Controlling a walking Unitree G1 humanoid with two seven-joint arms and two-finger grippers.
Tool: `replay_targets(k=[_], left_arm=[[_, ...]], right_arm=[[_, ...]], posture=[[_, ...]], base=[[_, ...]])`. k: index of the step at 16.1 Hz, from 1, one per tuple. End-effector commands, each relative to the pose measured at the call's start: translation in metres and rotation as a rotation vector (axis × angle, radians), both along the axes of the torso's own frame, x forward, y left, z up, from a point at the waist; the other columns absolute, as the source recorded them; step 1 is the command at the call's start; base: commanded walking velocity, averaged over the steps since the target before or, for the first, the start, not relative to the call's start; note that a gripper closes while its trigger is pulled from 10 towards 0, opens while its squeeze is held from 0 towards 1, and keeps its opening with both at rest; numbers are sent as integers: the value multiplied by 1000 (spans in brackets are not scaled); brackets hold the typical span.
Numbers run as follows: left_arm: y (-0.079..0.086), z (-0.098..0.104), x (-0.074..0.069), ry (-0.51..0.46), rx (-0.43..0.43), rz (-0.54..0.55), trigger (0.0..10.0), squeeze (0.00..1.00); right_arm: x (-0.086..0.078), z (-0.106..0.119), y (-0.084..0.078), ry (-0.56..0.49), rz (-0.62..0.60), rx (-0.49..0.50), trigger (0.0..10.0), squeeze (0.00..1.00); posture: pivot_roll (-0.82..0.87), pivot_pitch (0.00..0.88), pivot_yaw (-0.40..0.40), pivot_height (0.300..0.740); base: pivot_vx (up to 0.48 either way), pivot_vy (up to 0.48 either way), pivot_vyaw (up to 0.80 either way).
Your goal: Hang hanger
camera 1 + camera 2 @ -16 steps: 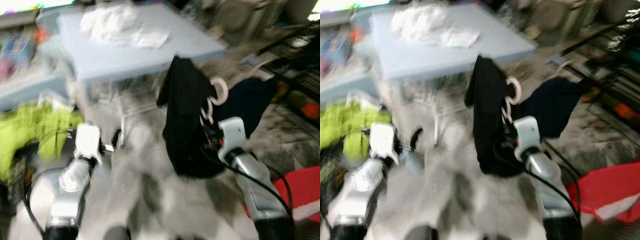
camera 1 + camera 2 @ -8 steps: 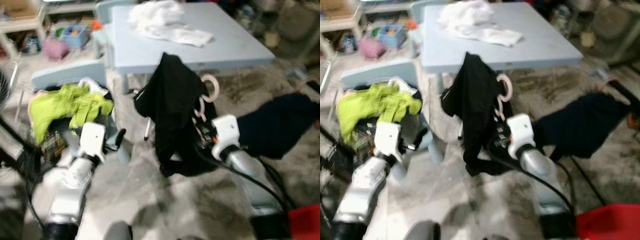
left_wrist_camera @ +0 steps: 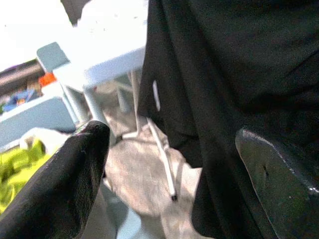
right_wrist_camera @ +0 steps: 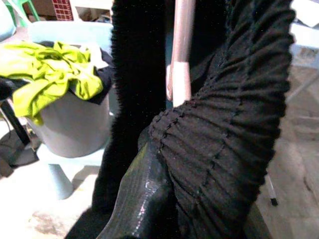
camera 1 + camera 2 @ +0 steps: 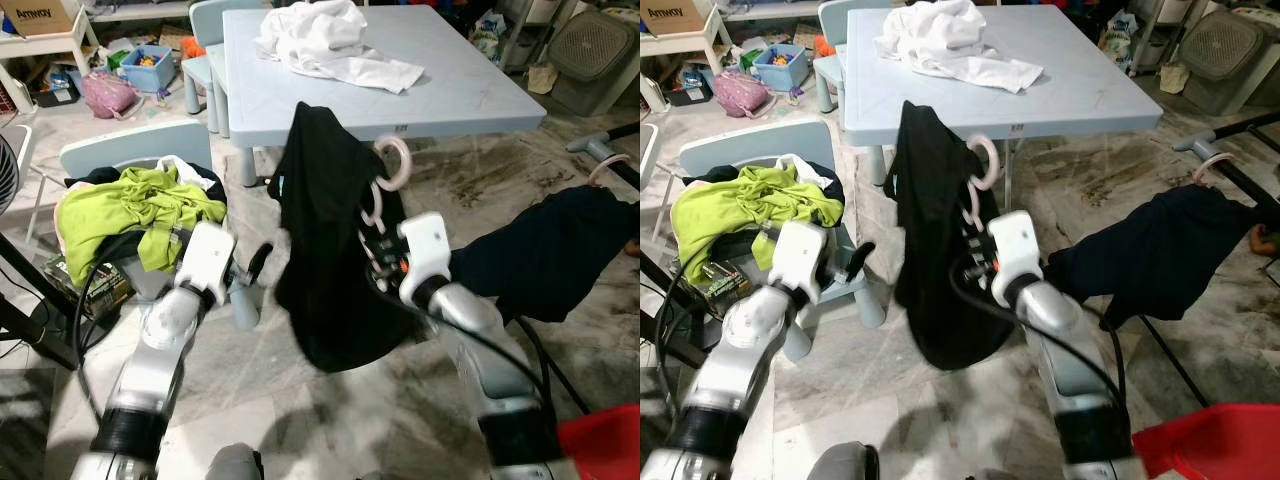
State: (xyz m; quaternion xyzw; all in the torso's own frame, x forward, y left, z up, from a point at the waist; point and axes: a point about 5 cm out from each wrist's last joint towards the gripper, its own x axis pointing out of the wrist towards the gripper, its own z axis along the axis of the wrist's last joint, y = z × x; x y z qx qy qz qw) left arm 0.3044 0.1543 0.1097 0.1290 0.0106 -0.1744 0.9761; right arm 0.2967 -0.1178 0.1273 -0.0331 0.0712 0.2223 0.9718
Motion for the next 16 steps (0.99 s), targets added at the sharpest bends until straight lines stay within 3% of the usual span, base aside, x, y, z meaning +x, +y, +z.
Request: replay_targets(k=[1,4,6,7,10,12,14,16], left_arm=[[-3,2,5,5,-10,-16,10000,0],[-19,5,9,9,-16,-121,10000,0],[-21,1,9,19,-29,-126,10000,0],[-21,-2,9,27,-21,-130,10000,0],[-28,-2,13,22,-32,-143,10000,0],[-30,-2,16,8,-30,-123,10000,0],[-30,0,17,-11,-43,-106,10000,0],[-27,2,21,-25,-35,-79,10000,0]], right_arm=[[4,24,8,-100,27,8,10000,0],[11,26,8,-145,-37,5,10000,0],[23,34,19,-145,-88,87,10000,0],[26,44,33,-145,-45,139,10000,0],[29,56,46,-142,-3,225,10000,0],[24,64,60,-86,94,275,10000,0],[18,67,66,-34,186,283,10000,0],[6,63,64,21,288,226,10000,0]], posture=[[-10,23,-69,740],[-5,30,-56,740],[-22,30,-19,740],[-25,30,-18,740],[-27,31,-21,740],[-34,27,-33,740],[-33,26,-36,740],[-41,24,-38,740]], base=[[0,0,0],[0,0,0],[0,0,0],[0,0,0],[0,0,0],[0,0,0],[0,0,0],[0,0,0]])
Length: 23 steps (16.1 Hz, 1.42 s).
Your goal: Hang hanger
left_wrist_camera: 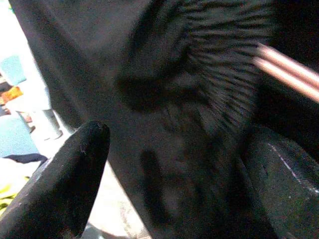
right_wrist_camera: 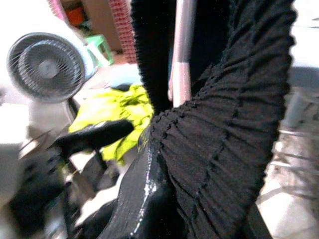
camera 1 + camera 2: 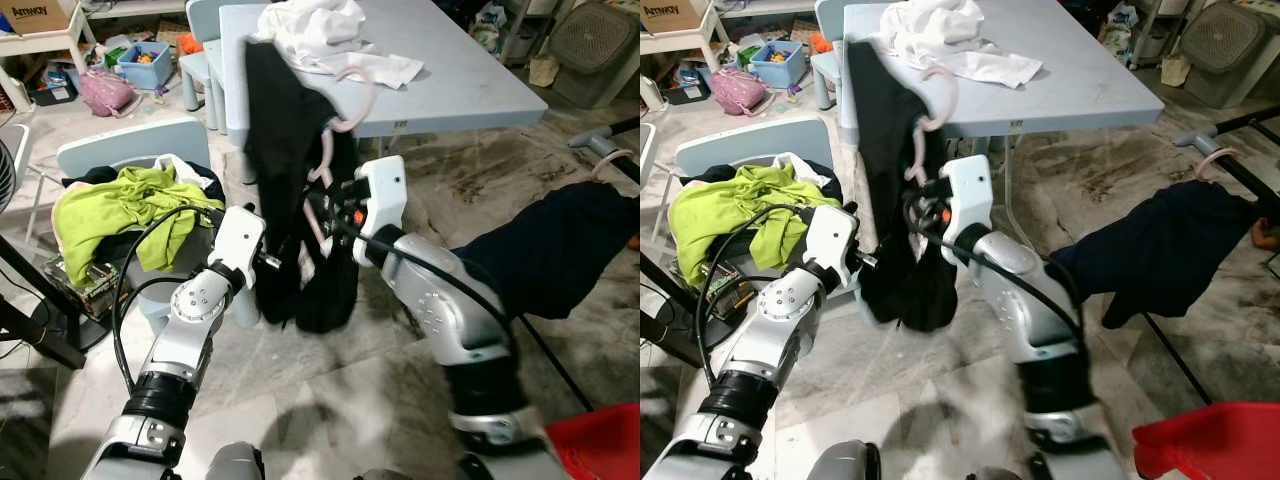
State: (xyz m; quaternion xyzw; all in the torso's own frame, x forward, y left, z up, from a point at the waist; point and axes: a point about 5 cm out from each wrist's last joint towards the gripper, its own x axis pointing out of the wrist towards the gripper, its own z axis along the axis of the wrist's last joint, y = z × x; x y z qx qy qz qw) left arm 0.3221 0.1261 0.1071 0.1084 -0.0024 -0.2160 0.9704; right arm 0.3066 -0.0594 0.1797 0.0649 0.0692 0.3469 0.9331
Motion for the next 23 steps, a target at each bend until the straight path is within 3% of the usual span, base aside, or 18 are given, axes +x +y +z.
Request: replay_targets(k=[1,2,3,5,6,8,9,10,12,14,16,17,18,19,21,23], left_arm=[[2,4,4,-25,10,17,10000,0],[4,6,6,-34,13,36,10000,0],[12,9,11,-57,20,88,10000,0],[20,13,13,-76,14,126,10000,0],[31,15,15,-81,12,163,10000,0],[37,16,15,-83,22,174,10000,0],[42,15,14,-85,31,187,10000,0],[51,15,14,-92,41,216,10000,0],[60,17,13,-105,50,242,10000,0],[68,20,14,-111,48,262,10000,0],[70,21,14,-114,48,267,10000,0],[70,20,13,-113,51,270,10000,0],[72,19,12,-109,54,271,10000,0],[73,18,12,-107,56,271,10000,0],[77,16,12,-91,64,270,10000,0],[76,16,12,-84,67,262,10000,0]], right_arm=[[-7,10,4,-30,59,11,10000,0],[-11,9,2,-16,94,-9,10000,0],[-24,4,-10,-4,183,-89,10000,0],[-33,-2,-21,12,232,-147,10000,0],[-38,-13,-42,17,243,-270,10000,0],[-37,-21,-59,17,227,-368,10000,0],[-36,-27,-75,17,218,-462,10000,0],[-38,-31,-98,0,254,-598,10000,0],[-42,-33,-122,31,285,-706,10000,0],[-44,-43,-153,27,334,-945,10000,0],[-51,-50,-172,37,425,-1077,10000,0],[-55,-51,-176,41,472,-1081,10000,0],[-59,-41,-177,37,502,-1003,10000,0],[-59,-38,-177,34,504,-986,10000,0],[-55,-4,-193,-13,506,-877,10000,0],[-48,11,-203,-47,460,-896,10000,0]], posture=[[-41,24,-38,740],[-41,24,-38,740],[-49,26,-38,740],[-51,27,-39,740],[-56,29,-39,740],[-58,31,-38,740],[-59,32,-36,740],[-59,32,-36,740],[-61,34,-35,740],[-68,32,-38,740],[-66,34,-42,740],[-64,33,-43,740],[-64,33,-43,740],[-64,33,-43,740],[-78,47,-41,740],[-84,53,-39,740]], base=[[0,0,0],[0,0,0],[0,0,0],[0,0,0],[0,0,0],[0,0,0],[0,0,0],[0,0,0],[0,0,0],[0,0,0],[0,0,0],[0,0,0],[0,0,0],[0,0,0],[0,0,0],[0,0,0]])
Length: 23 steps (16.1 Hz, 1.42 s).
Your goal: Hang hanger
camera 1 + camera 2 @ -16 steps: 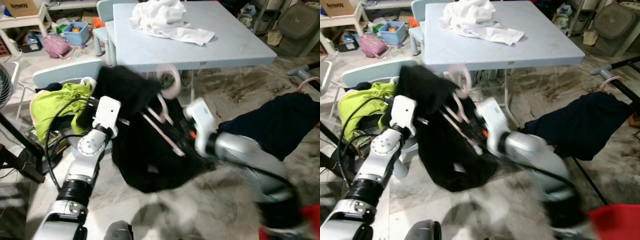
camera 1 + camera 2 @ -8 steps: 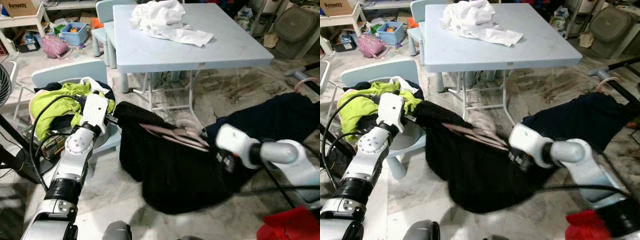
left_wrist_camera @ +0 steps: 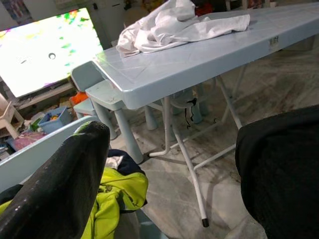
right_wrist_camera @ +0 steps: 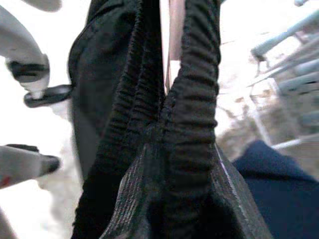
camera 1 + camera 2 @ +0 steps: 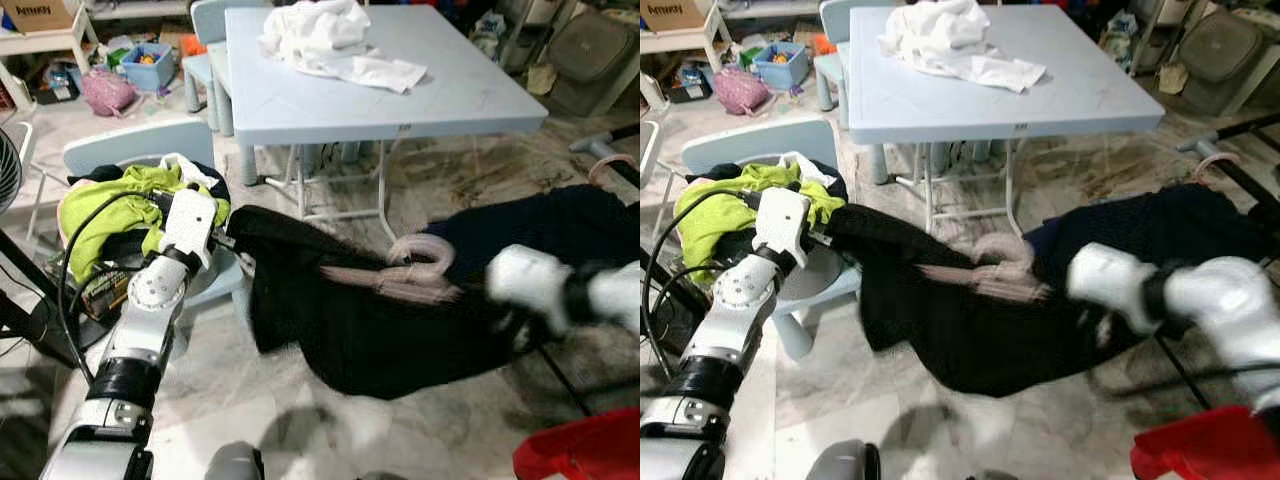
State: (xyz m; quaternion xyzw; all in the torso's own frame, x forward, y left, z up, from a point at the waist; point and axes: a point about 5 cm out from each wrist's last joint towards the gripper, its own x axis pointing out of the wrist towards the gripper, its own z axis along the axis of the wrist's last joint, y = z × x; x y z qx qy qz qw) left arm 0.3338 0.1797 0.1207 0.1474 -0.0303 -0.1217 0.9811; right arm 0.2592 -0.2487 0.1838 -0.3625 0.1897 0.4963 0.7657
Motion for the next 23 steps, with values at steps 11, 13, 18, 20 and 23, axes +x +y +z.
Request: replay_targets(k=[11,13,18,20,23], left_arm=[[16,-24,-9,147,14,14,10000,0],[19,-26,-9,157,1,26,10000,0],[3,-32,-11,187,-19,-33,10000,0],[-6,-35,-14,206,-23,-77,10000,0],[-15,-38,-18,229,-13,-164,10000,502]], right_arm=[[-3,61,-5,23,100,224,10000,0],[-11,59,-8,81,132,205,10000,0],[-7,89,24,64,190,603,10000,0],[-8,97,37,78,236,738,10000,0],[4,105,55,51,232,955,10000,0]], posture=[[-87,42,-42,740],[-87,37,-43,740],[-86,34,-47,740],[-86,34,-47,740],[-68,48,-33,740]], base=[[0,0,0],[0,0,0],[0,0,0],[0,0,0],[0,0,0]])
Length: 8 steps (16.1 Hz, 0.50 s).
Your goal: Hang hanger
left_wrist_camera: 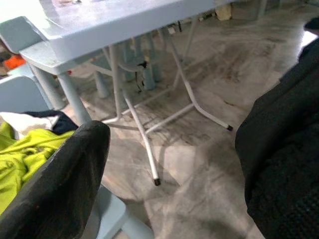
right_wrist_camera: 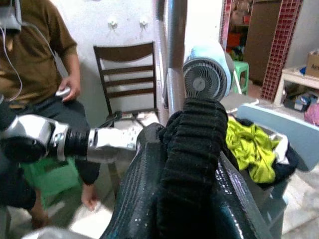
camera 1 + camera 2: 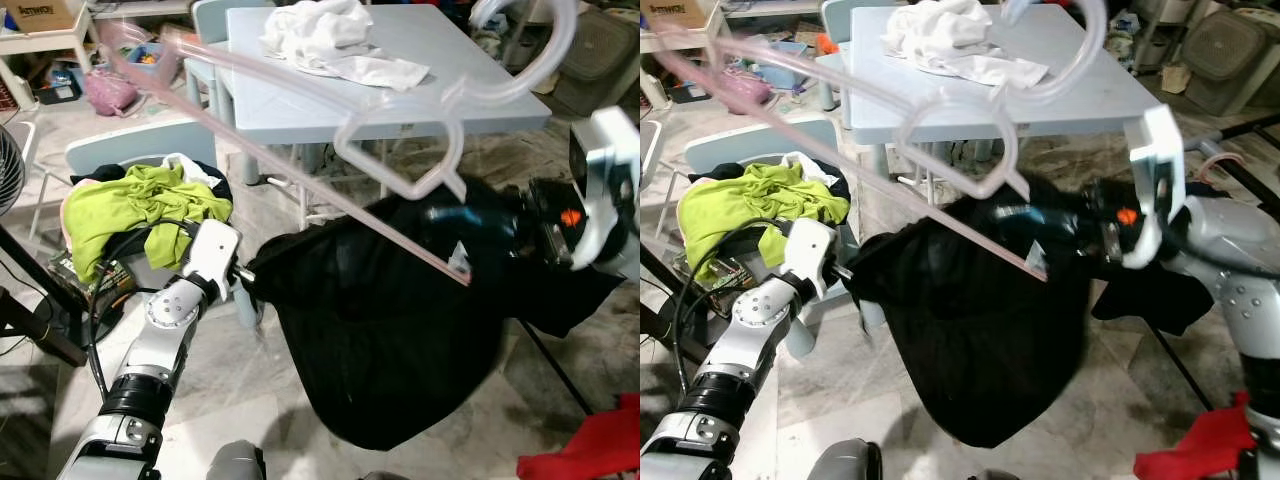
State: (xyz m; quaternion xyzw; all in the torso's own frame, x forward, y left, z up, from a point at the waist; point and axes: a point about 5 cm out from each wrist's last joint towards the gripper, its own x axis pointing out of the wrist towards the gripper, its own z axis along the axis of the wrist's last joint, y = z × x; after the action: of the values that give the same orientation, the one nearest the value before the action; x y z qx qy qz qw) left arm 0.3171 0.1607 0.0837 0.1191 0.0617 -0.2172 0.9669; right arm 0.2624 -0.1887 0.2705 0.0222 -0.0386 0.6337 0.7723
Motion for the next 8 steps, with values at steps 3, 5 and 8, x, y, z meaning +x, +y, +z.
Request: replay_targets(k=[3,5,8], left_arm=[[-13,3,-9,8,17,-172,10000,1000],[-21,-7,-26,44,174,-386,10000,1000],[-15,-8,-35,73,222,-434,10000,1000]], right_arm=[[32,-16,12,-46,-228,-95,10000,0],[43,-75,21,-54,-350,-447,10000,0],[52,-118,23,-168,-439,-619,10000,0]], posture=[[-70,40,-26,740],[-50,41,-32,740],[-39,41,-40,740]], base=[[0,0,0],[0,0,0],[0,0,0]])
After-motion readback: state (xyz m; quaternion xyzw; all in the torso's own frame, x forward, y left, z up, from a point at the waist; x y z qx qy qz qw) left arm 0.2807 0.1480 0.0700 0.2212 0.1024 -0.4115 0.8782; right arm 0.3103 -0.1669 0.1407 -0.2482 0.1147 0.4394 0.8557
